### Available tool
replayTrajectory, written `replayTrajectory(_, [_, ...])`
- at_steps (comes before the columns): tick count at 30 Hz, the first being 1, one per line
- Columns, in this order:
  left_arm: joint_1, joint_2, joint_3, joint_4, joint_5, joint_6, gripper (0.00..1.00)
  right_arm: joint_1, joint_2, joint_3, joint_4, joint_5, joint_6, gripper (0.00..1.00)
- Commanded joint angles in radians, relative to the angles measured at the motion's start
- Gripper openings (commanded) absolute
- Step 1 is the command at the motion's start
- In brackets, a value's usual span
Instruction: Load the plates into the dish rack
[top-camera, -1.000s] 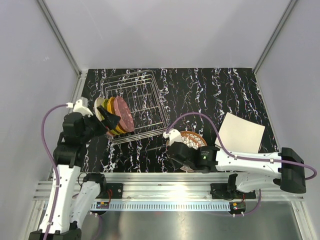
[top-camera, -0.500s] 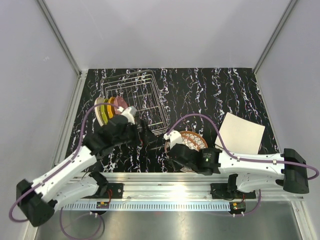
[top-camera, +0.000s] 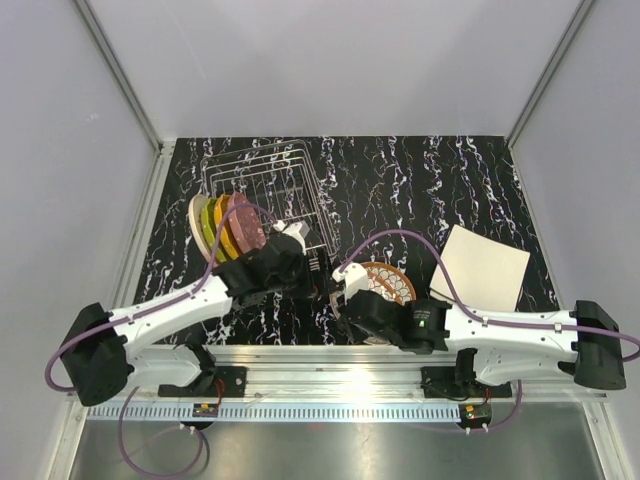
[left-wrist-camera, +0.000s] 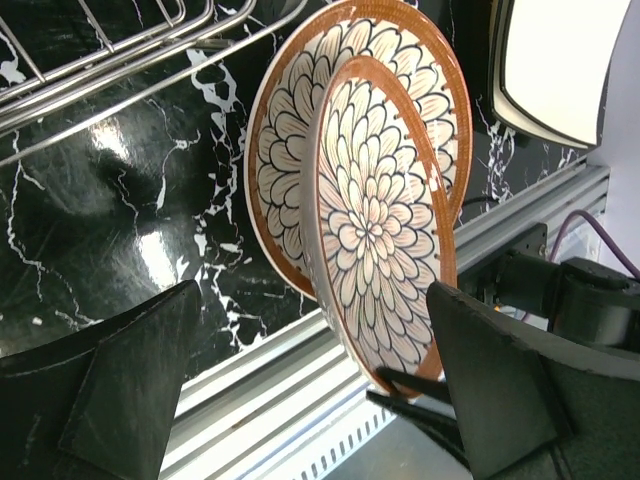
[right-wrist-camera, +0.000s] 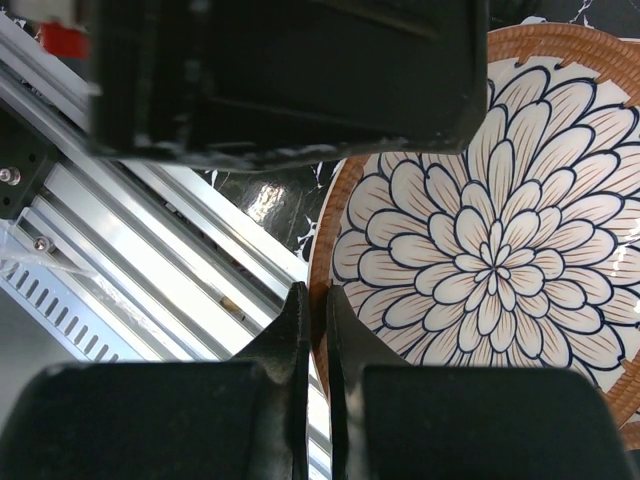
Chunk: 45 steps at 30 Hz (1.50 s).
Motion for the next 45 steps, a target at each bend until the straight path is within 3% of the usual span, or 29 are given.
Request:
replayTrajectory(1, [-0.016,0.034,0.051,0.092,-0.059,-0.037,0.97,0.015,-0.031,-0.004,0.065,-0.007,0.047,0.0])
replayTrajectory(8, [-0.07,0.155,0.104,0.082,-0.102,-0.036,0.85,0.018,-0.062,-0.024,0.079,0.008,0.05,0.0])
replayTrajectory(10, [-0.075,0.173,0.104,0.092,-0.104,-0.036,0.77,0.019,-0.065,-0.027,0.079,0.011,0.053,0.0])
replayTrajectory(11, [-0.075,0.179,0.106,0.092,-0.105,-0.034,0.65,0.019,-0.069,-0.032,0.082,0.01,0.053,0.0])
replayTrajectory(15, [-0.076,0.187,0.121,0.07,-0.119,-0.025,0.36,0.021,-0.077,-0.046,0.085,0.013,0.059,0.0])
replayTrajectory(25, [-0.076,0.196,0.152,0.035,-0.125,0.003,0.0,0.023,-0.069,-0.046,0.077,0.022,0.062,0.0])
replayTrajectory(30, [-0.076,0.196,0.167,0.01,-0.122,0.015,0.0,0.021,-0.053,-0.032,0.062,0.03,0.067,0.09])
replayTrajectory(31, [-0.076,0.196,0.17,0.007,-0.122,0.021,0.0,0.023,-0.048,-0.03,0.057,0.03,0.067,0.22])
replayTrajectory(38, [-0.076,0.19,0.187,-0.023,-0.133,0.032,0.0,0.029,-0.043,-0.009,0.013,0.069,0.085,0.57])
replayTrajectory(41, [-0.076,0.19,0.198,-0.036,-0.139,0.038,0.0,0.033,-0.033,0.0,-0.009,0.088,0.096,0.64])
replayTrajectory(45, [-0.076,0.192,0.218,-0.051,-0.138,0.044,0.0,0.07,0.01,0.025,-0.035,0.131,0.107,0.67])
